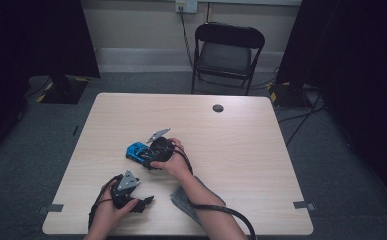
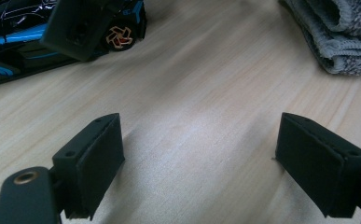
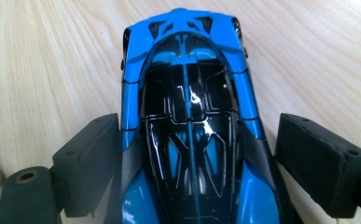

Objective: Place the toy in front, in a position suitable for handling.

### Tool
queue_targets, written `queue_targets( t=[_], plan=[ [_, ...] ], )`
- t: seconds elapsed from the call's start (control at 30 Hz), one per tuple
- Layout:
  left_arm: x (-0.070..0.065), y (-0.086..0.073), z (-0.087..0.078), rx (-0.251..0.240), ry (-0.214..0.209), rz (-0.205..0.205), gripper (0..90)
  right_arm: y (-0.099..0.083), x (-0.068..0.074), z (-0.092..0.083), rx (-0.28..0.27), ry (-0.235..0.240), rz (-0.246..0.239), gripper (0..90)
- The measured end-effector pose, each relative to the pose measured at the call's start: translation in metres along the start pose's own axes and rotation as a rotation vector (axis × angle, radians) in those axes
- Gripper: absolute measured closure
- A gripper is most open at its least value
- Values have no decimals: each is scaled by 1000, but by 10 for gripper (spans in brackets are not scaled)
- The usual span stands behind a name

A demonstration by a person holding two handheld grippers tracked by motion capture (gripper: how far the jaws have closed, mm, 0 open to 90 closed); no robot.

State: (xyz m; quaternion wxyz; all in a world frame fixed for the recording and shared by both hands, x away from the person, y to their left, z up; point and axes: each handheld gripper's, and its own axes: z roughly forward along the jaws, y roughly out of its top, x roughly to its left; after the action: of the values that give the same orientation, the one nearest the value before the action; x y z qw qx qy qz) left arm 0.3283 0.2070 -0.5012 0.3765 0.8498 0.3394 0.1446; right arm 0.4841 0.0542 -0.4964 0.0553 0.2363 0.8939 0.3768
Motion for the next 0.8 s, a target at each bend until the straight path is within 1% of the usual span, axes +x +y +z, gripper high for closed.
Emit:
queue_targets(
  t=[0.07, 0.1, 0.17, 0.23, 0.27, 0.43, 0.53, 0.77, 0.8],
  plan=[
    [0, 0, 0, 0, 0, 0, 146, -1, 0, 0, -8, -5, 1, 150],
    [0, 0, 0, 0, 0, -1, 146, -1, 1, 0, -19, -5, 1, 183],
    [0, 0, 0, 0, 0, -1, 146, -1, 1, 0, -17, -7, -7, 197],
    [0, 0, 0, 0, 0, 0, 146, 0, 3, 0, -19, 2, -22, 247],
    [0, 0, 0, 0, 0, 0, 146, 0, 4, 0, -13, -4, -26, 249],
    [0, 0, 0, 0, 0, 0, 146, 0, 3, -2, -3, -4, -34, 252],
    [0, 0, 0, 0, 0, -1, 146, -1, 3, -3, 4, -4, -31, 253],
    [0, 0, 0, 0, 0, -1, 146, -3, 3, -5, -2, -5, -22, 246],
    [0, 0, 0, 0, 0, 0, 146, -3, 3, -5, 0, -7, -7, 209]
  ],
)
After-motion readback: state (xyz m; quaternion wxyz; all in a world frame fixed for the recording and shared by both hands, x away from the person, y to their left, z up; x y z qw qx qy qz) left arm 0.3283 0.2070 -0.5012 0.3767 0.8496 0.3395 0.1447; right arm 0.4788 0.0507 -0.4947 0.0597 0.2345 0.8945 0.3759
